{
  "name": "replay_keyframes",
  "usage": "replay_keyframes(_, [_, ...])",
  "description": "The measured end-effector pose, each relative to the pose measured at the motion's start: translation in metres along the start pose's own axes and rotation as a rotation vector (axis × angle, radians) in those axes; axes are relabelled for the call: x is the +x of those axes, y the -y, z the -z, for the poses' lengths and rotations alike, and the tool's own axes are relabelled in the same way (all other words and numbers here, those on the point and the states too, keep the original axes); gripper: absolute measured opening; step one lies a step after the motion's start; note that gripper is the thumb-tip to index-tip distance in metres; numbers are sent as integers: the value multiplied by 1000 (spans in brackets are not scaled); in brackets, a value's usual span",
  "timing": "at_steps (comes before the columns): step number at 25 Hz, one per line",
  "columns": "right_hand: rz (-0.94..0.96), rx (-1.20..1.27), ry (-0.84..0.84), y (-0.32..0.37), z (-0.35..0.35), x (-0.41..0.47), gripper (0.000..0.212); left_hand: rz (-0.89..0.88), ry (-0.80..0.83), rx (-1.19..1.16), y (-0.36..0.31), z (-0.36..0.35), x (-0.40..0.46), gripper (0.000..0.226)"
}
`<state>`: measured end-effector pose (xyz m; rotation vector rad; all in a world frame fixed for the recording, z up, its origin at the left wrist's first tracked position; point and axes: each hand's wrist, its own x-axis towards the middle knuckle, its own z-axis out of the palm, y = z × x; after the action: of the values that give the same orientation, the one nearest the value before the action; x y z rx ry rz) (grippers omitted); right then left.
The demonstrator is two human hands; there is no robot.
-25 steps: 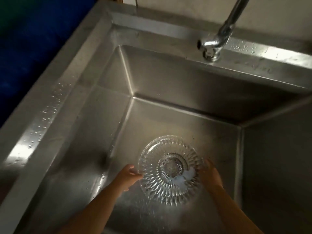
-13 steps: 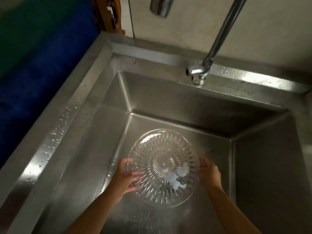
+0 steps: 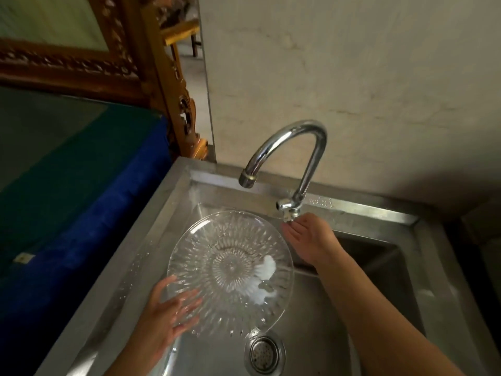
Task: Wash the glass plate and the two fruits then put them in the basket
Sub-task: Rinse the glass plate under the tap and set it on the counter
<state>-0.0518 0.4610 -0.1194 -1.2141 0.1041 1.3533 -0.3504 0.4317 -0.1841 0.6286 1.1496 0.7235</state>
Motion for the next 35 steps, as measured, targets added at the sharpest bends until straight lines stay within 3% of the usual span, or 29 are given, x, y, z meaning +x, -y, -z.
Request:
replay_keyframes(3, [-68,65,-24,8,-19,-7,39,-24,-8,1,-6,3,-7,44])
replay_keyframes(8, [-30,-29,16,50,-58,-3,46,-12,-6,-1,1,-2,-7,42])
replay_keyframes(12, [106,-876,38,11,-8,-22,16,37,57,25,9,-10,-13,45])
replay_keyframes(14, [99,-1013,5,-24,32,-26,17,-15,37,121,-8,-15,-16,48])
replay_keyframes(17, [28,-735,3,-67,51,-26,20,-249,-31,463,-64,-19,-18,42])
replay_keyframes(20, [-162,-304,153,-104,25,-24,16,-500,-1,837,-128,-30,-33,43])
replay_keyframes(22, [-217,-242,165,-124,7,-22,16,-604,-22,1037,-158,-41,-43,45])
replay_keyframes(24, [-193,-316,149,-131,-2,-29,15,-565,-64,1106,-174,-46,-47,39])
replay_keyframes(27, [-134,-408,116,-105,11,-42,26,-321,-141,970,-163,-30,-41,19])
replay_keyframes(30, [-6,-685,115,-53,30,-51,28,6,-49,609,-104,-7,-32,37])
replay_keyframes(33, [278,-1000,136,-14,34,-55,31,71,38,318,-37,-8,-19,37])
replay_keyframes(35, [479,-1086,167,-2,32,-60,36,74,85,154,-6,-19,-11,42])
